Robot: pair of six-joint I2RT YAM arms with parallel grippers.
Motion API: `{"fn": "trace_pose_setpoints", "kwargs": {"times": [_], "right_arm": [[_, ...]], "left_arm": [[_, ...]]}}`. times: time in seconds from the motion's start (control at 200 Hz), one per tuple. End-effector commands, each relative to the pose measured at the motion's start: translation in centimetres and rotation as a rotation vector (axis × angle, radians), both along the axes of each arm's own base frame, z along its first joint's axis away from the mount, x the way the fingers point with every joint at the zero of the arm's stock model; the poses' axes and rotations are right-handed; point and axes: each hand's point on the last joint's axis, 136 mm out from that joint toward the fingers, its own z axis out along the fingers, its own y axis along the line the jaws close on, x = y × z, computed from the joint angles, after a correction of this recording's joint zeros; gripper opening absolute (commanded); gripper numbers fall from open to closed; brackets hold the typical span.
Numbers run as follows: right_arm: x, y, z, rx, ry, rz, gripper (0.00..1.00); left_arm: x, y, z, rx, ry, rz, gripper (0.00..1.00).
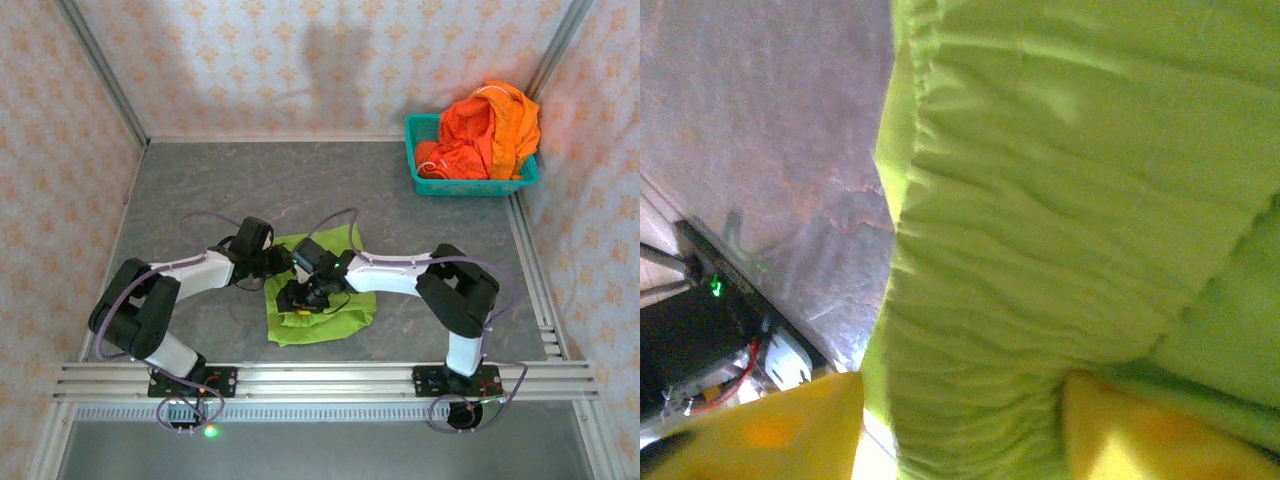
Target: Fold and stack the shorts
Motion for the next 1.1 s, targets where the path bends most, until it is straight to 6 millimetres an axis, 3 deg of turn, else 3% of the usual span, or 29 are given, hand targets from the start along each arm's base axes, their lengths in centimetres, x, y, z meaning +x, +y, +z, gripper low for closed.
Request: {"fn": "trace_pose_setpoints", "kwargs": {"times": [0.0,0.04,0.085,0.175,0.295,0.43,0.535,0.836,0.951,0.996,1.046,1.096], "right_arm": [[-2.1,-1.6,3.2,0.057,0.053,0.04,0.67],[-1.4,-2.3,4.6,0.076,0.013,0.019,0.71],[-0.5,-3.5,5.7,0.074,-0.037,-0.01,0.75],[1.0,-6.5,6.7,0.018,-0.111,-0.07,0.8],[2.7,-9.7,6.4,-0.019,-0.127,-0.181,0.85],[3.6,-12.1,4.3,-0.054,-0.076,-0.295,0.86],[3.5,-13.2,2.3,-0.089,-0.047,-0.338,0.86],[0.6,-16.1,-4.2,-0.197,0.082,-0.413,0.86],[0.8,-17.0,-3.2,-0.217,0.027,-0.417,0.88],[1.4,-17.3,-1.9,-0.223,-0.029,-0.411,0.9],[2.2,-18.0,-0.1,-0.248,-0.112,-0.399,1.0],[3.3,-19.2,1.7,-0.302,-0.211,-0.391,1.0]], "left_arm": [[2.9,2.4,5.5,0.032,-0.194,0.097,0.59],[2.7,2.5,7.2,0.025,-0.227,0.091,0.72],[2.4,2.5,9.0,0.01,-0.257,0.081,0.8],[1.2,1.8,11.7,-0.057,-0.283,0.047,0.87],[-0.8,0.2,13.2,-0.178,-0.263,0.008,0.93],[-3.0,-1.8,12.9,-0.277,-0.236,0.009,0.98],[-4.3,-3.0,11.6,-0.325,-0.2,0.012,1.0],[-4.2,-3.2,7.3,-0.298,-0.141,0.048,1.0],[-4.0,-3.0,8.1,-0.283,-0.176,0.039,1.0],[-4.0,-2.7,8.6,-0.263,-0.194,0.036,1.0],[-4.0,-2.3,9.2,-0.235,-0.212,0.03,1.0],[-4.1,-2.1,9.7,-0.212,-0.228,0.021,1.0]]}}
